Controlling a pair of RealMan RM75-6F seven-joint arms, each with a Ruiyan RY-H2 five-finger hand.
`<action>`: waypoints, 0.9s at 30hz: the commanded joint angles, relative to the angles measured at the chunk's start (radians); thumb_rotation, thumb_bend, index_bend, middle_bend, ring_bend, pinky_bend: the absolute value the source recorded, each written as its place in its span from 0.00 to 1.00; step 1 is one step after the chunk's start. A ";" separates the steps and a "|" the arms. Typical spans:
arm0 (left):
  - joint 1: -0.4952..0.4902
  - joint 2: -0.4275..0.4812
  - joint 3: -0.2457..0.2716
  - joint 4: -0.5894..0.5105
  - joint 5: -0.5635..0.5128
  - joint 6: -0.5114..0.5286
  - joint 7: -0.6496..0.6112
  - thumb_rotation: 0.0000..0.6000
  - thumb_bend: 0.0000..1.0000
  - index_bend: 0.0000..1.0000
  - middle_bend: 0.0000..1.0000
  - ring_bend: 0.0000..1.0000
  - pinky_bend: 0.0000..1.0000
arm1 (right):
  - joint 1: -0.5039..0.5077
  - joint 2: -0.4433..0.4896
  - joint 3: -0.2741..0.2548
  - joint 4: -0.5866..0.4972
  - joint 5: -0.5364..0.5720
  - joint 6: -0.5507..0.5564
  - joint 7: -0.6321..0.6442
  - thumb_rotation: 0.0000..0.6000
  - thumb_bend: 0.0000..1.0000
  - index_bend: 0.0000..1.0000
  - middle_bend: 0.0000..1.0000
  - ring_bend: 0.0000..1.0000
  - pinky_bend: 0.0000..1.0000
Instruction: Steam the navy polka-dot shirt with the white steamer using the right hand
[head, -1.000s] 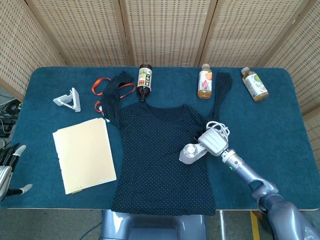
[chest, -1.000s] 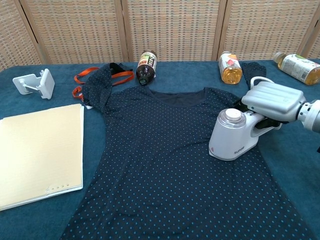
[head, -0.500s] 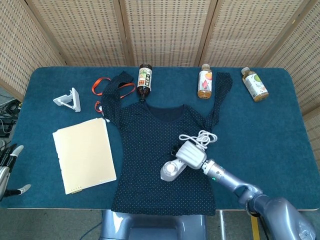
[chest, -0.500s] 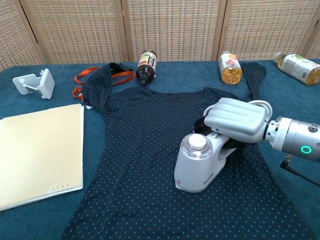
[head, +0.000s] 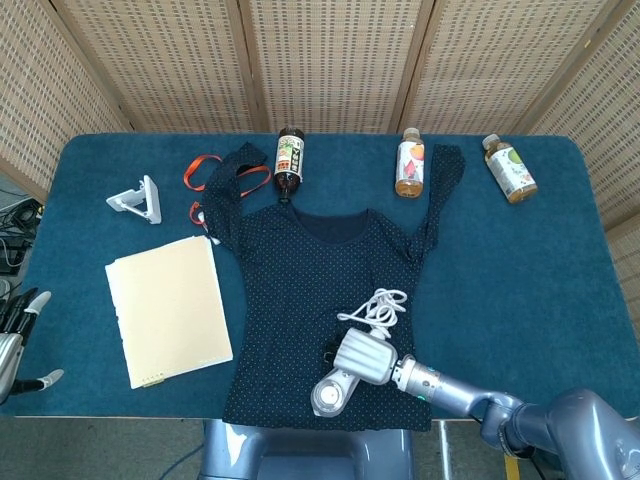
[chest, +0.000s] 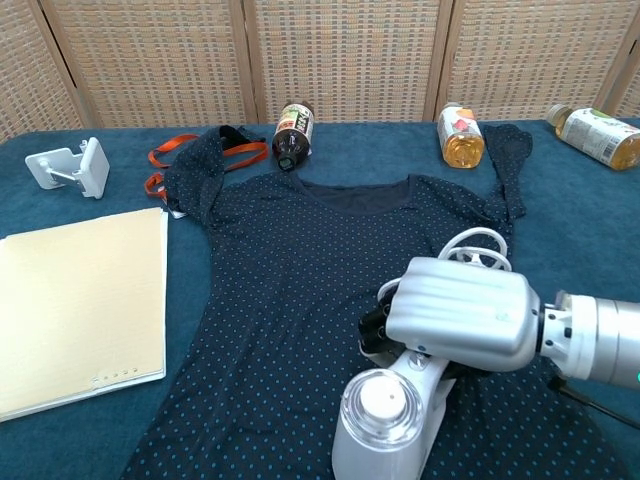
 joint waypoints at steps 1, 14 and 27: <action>0.000 -0.001 0.001 0.000 0.001 -0.001 0.003 1.00 0.00 0.00 0.00 0.00 0.00 | -0.016 0.003 -0.001 0.018 -0.003 0.011 -0.013 1.00 1.00 0.70 0.57 0.64 0.89; 0.001 -0.003 0.006 -0.007 0.016 0.008 0.010 1.00 0.00 0.00 0.00 0.00 0.00 | -0.101 0.056 0.033 0.205 0.097 0.047 0.107 1.00 1.00 0.70 0.57 0.64 0.89; 0.000 -0.004 0.008 -0.026 0.025 0.013 0.035 1.00 0.00 0.00 0.00 0.00 0.00 | -0.155 0.043 0.035 0.408 0.124 0.069 0.241 1.00 1.00 0.70 0.57 0.64 0.89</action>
